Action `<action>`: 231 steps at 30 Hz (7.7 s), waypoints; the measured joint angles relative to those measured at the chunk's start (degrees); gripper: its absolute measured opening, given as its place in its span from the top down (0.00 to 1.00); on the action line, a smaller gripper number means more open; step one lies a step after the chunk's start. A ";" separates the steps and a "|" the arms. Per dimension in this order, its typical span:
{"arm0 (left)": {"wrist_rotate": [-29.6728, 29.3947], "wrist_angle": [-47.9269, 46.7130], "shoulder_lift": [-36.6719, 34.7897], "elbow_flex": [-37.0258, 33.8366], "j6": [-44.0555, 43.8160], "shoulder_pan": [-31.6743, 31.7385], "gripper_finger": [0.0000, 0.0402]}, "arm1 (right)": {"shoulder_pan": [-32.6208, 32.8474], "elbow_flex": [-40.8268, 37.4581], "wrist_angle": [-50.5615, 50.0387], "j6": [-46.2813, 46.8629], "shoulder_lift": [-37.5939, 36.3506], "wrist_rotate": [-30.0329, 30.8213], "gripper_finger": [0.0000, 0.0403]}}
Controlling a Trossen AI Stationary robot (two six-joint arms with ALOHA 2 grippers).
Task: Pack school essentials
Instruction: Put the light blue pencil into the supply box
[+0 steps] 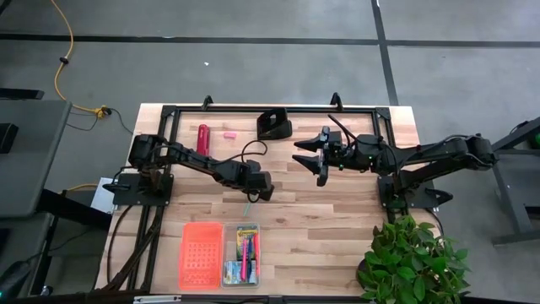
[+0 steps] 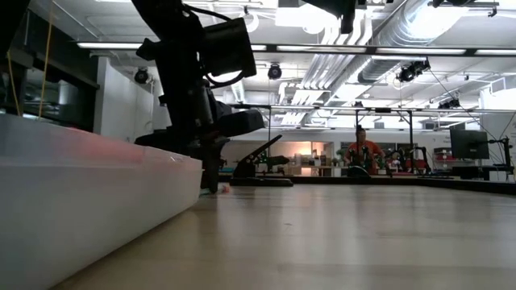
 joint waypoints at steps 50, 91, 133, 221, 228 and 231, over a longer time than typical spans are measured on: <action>-8.09 24.26 -53.44 -11.53 42.72 2.67 1.00 | 0.02 0.00 0.03 0.01 0.00 -2.30 0.48; -1.50 56.89 -62.68 -36.59 29.30 -6.80 1.00 | 0.02 0.00 -2.17 5.23 0.00 -3.24 0.48; -24.64 -1.98 -5.97 2.23 -60.71 -44.58 1.00 | 0.07 0.00 -7.77 4.48 0.02 -7.72 0.48; 6.97 6.84 -4.42 2.19 -21.04 -41.24 1.00 | 0.07 -0.02 -8.62 5.01 0.00 -5.72 0.48; 7.86 6.64 -4.38 2.19 -20.92 -41.06 1.00 | 0.09 -0.02 -8.97 6.07 0.00 -5.77 0.48; 7.68 5.98 -4.36 2.16 -21.25 -40.82 1.00 | 0.09 -0.02 -8.95 6.12 0.00 -5.81 0.48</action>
